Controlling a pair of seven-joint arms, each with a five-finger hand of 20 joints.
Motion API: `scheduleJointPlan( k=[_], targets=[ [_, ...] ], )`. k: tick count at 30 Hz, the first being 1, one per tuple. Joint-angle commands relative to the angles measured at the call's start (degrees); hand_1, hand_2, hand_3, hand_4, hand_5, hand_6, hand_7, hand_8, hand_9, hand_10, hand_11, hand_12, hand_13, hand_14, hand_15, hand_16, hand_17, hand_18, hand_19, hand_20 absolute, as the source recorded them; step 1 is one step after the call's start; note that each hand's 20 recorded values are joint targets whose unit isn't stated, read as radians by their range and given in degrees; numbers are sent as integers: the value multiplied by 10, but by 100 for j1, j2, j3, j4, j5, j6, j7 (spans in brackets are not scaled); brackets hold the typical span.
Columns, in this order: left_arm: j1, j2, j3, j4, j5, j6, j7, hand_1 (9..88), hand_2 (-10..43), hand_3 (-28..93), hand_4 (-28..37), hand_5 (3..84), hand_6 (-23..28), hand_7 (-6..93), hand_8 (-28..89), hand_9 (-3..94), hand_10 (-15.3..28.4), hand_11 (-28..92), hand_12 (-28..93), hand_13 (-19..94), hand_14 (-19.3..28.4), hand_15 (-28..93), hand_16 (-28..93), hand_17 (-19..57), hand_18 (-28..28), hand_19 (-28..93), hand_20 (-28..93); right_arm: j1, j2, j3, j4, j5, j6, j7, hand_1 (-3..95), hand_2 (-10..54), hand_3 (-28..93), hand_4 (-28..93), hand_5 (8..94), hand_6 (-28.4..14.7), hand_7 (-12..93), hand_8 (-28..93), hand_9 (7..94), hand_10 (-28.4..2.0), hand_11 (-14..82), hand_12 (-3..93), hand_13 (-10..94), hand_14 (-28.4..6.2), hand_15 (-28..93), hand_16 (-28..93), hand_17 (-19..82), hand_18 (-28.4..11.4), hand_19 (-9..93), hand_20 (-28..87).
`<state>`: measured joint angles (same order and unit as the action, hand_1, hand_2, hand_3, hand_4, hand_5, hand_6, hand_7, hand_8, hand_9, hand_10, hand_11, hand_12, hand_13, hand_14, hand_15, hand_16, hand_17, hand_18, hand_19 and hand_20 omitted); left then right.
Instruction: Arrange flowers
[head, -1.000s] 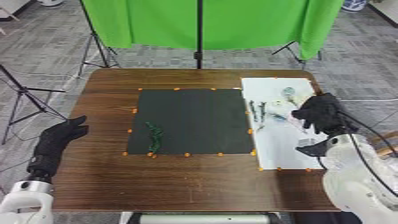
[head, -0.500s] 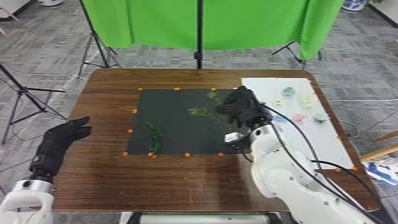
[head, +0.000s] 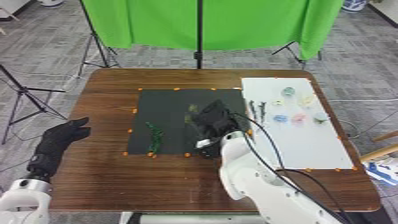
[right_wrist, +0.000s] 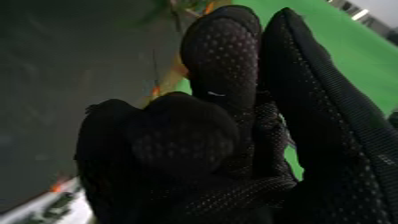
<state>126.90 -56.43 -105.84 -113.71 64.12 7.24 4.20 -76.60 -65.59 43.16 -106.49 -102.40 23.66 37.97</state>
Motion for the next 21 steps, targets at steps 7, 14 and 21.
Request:
scheduleJointPlan(
  k=[7, 14, 21],
  targets=[
    [69, 2, -37, -25, 55, -179, -165, 200, 76, 635, -283, 474, 68, 84, -54, 463, 155, 188, 104, 364, 186, 179, -17, 74, 122, 75, 158, -153, -231, -52, 33, 806, 227, 62, 611, -95, 515, -101, 812, -42, 303, 174, 937, -114, 331, 216, 937, -1, 569, 196, 767, -49, 839, 329],
    [42, -18, -22, -16, 70, -230, -198, 201, 77, 634, -283, 473, 69, 82, -54, 463, 155, 187, 103, 364, 186, 178, -17, 73, 121, 75, 158, -118, -250, -182, 47, 1091, 234, -102, 607, -95, 517, -99, 811, -42, 299, 171, 937, -115, 323, 213, 937, -5, 559, 193, 768, -51, 828, 330],
    [13, -29, -19, -7, 93, -276, -210, 199, 77, 634, -283, 473, 69, 81, -54, 463, 154, 187, 104, 364, 187, 178, -17, 73, 121, 75, 158, -18, -339, -299, 160, 1133, 168, -185, 596, -95, 523, -97, 808, -42, 297, 171, 937, -116, 318, 215, 937, -5, 555, 193, 765, -53, 819, 337]
  ],
)
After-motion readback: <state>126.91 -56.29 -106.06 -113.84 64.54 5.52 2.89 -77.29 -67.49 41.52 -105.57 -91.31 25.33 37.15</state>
